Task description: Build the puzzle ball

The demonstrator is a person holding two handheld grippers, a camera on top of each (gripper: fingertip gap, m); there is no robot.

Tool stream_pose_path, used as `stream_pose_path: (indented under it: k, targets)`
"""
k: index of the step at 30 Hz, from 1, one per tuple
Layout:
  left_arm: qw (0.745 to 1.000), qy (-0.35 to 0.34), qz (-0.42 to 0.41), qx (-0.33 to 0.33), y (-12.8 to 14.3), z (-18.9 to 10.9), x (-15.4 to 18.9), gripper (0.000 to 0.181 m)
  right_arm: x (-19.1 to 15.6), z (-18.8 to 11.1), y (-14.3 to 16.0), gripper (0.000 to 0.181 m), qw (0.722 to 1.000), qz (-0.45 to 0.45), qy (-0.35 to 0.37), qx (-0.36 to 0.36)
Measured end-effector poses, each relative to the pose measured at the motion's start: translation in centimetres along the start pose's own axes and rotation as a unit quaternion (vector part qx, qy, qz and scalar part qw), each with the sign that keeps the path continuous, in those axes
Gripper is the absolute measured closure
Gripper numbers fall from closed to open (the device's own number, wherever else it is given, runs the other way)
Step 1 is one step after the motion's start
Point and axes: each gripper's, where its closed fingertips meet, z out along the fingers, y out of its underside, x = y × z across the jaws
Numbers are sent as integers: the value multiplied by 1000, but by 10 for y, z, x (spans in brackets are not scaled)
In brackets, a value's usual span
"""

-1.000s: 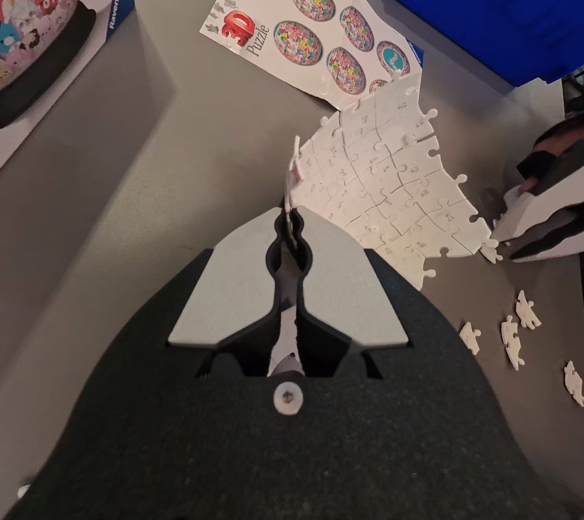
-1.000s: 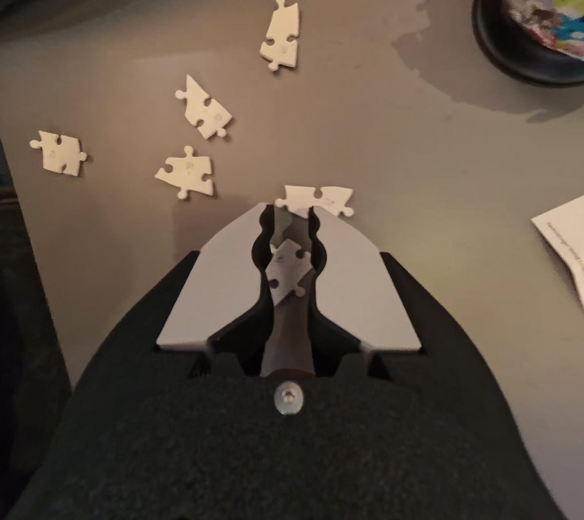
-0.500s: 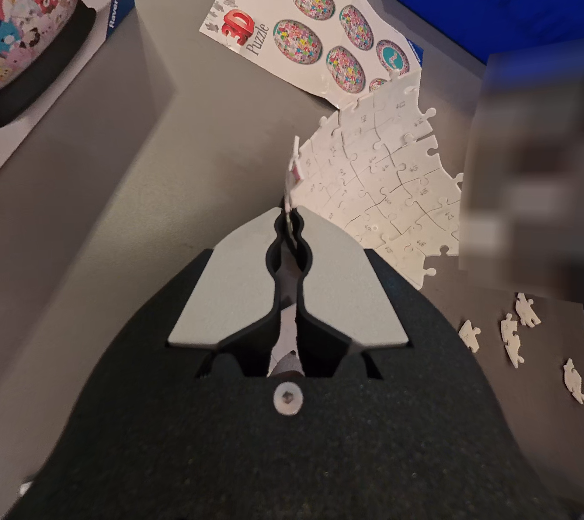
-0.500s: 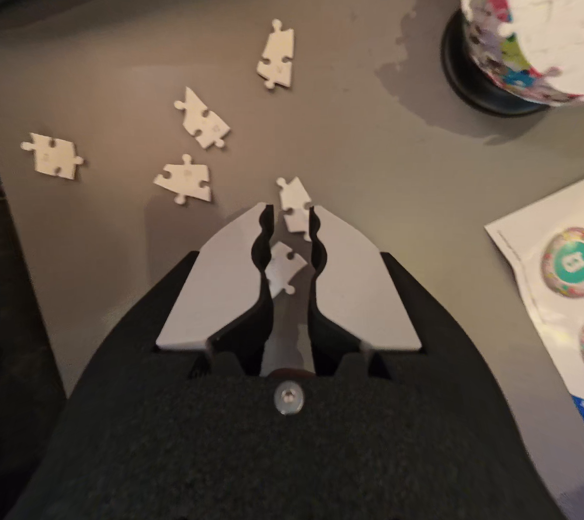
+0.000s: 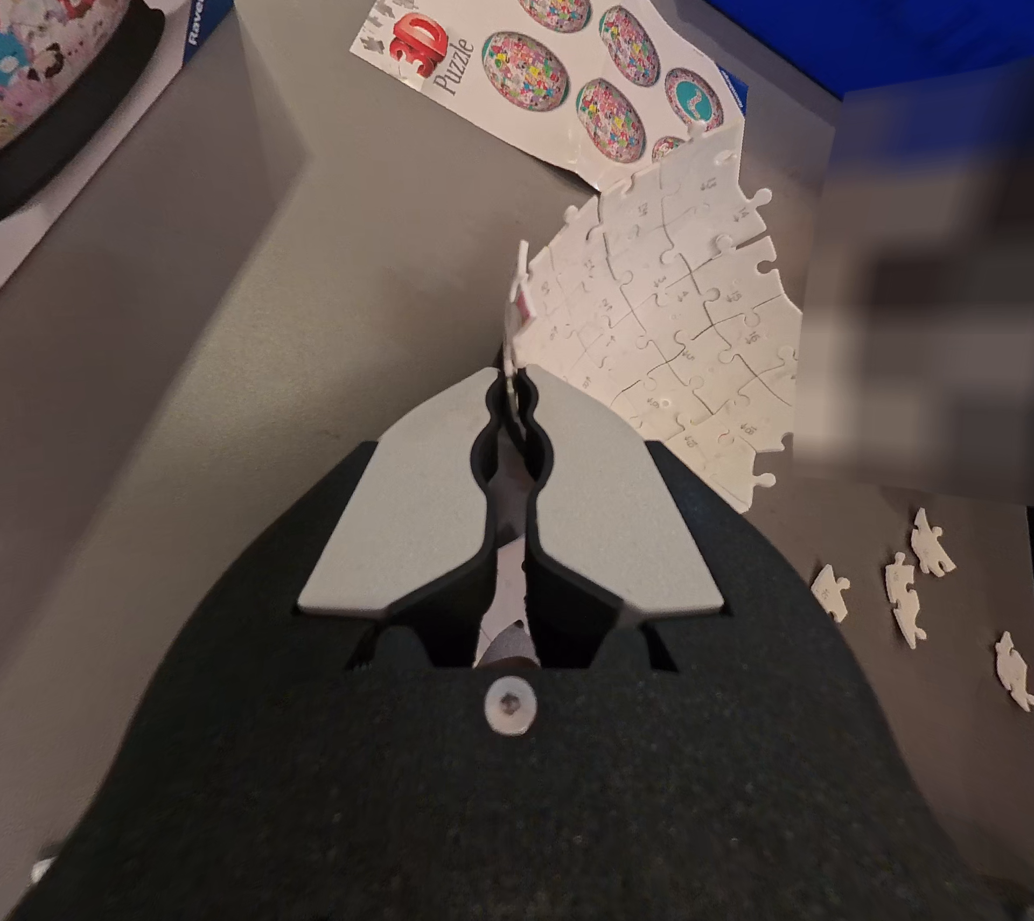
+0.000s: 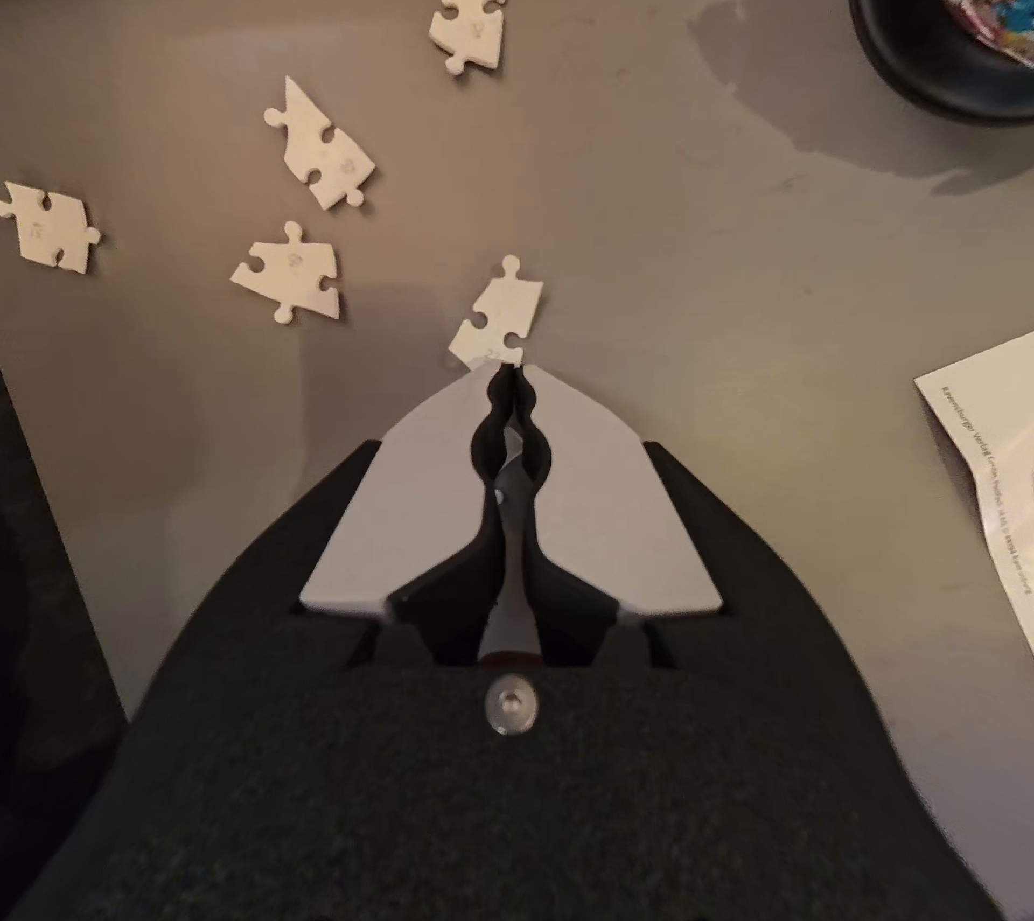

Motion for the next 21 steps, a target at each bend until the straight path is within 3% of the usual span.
stream_pose_path:
  k: [8, 12, 15, 17, 21]
  targets:
    - [1000, 0, 1, -1, 0, 0, 0, 178, -17, -5, -12, 181, 999, 22, -4, 39]
    - [1000, 2, 0, 0, 0, 0, 0, 178, -10, -15, -24, 158, 988, -118, 62, 75]
    - [1000, 2, 1, -1, 1, 0, 0, 178, -3, -17, -22, 158, 982, -170, 25, 76]
    - [1000, 3, 3, -3, 1, 0, 1, 178, 3, -13, -17, 144, 985, -163, -7, 62]
    - [1000, 7, 2, -3, 2, -1, 1, 178, 0, -6, -18, 134, 980, -175, -54, 74]
